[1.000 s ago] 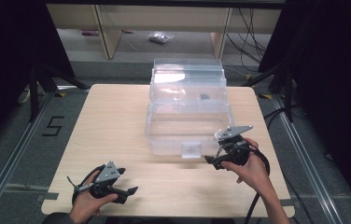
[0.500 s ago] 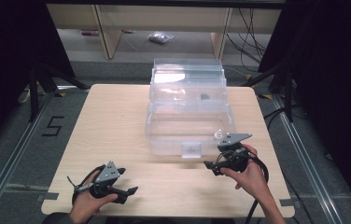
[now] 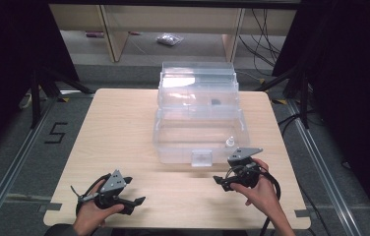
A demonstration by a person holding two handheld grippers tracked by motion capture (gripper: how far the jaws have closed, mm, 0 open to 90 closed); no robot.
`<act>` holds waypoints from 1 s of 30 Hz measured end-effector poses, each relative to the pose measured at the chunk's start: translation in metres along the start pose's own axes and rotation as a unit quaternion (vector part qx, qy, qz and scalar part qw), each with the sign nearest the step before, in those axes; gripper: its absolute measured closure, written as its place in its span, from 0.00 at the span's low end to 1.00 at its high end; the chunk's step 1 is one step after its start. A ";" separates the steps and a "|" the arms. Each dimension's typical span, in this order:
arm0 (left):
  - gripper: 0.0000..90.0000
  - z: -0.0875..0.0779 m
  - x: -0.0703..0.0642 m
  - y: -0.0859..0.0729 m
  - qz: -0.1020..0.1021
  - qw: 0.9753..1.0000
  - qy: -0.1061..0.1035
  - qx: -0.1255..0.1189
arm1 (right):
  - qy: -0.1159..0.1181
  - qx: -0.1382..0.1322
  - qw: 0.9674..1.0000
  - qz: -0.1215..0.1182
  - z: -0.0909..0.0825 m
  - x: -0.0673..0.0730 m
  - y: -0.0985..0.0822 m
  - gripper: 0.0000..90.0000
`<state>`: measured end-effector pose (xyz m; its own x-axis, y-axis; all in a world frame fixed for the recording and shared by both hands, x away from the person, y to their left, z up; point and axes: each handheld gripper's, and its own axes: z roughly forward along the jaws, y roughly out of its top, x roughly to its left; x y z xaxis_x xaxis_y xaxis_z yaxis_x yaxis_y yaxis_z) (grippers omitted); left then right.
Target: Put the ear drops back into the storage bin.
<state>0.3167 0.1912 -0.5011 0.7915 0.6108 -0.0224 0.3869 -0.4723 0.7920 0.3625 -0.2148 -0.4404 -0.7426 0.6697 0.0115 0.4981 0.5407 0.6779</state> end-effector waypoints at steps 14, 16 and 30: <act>0.18 0.000 0.000 0.000 0.000 1.000 0.000 0.001 | 0.011 0.025 1.000 0.003 0.015 0.006 -0.023 0.22; 0.18 0.000 0.000 0.000 0.001 1.000 0.000 0.001 | 0.014 0.026 1.000 0.004 0.014 0.007 -0.024 0.22; 0.18 0.001 -0.001 0.000 -0.005 1.000 0.000 -0.004 | 0.016 0.020 1.000 0.008 0.011 0.012 -0.034 0.20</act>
<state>0.3163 0.1901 -0.5016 0.7875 0.6157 -0.0295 0.3902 -0.4609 0.7971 0.3416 -0.2193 -0.4713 -0.7477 0.6625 0.0455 0.5273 0.5506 0.6471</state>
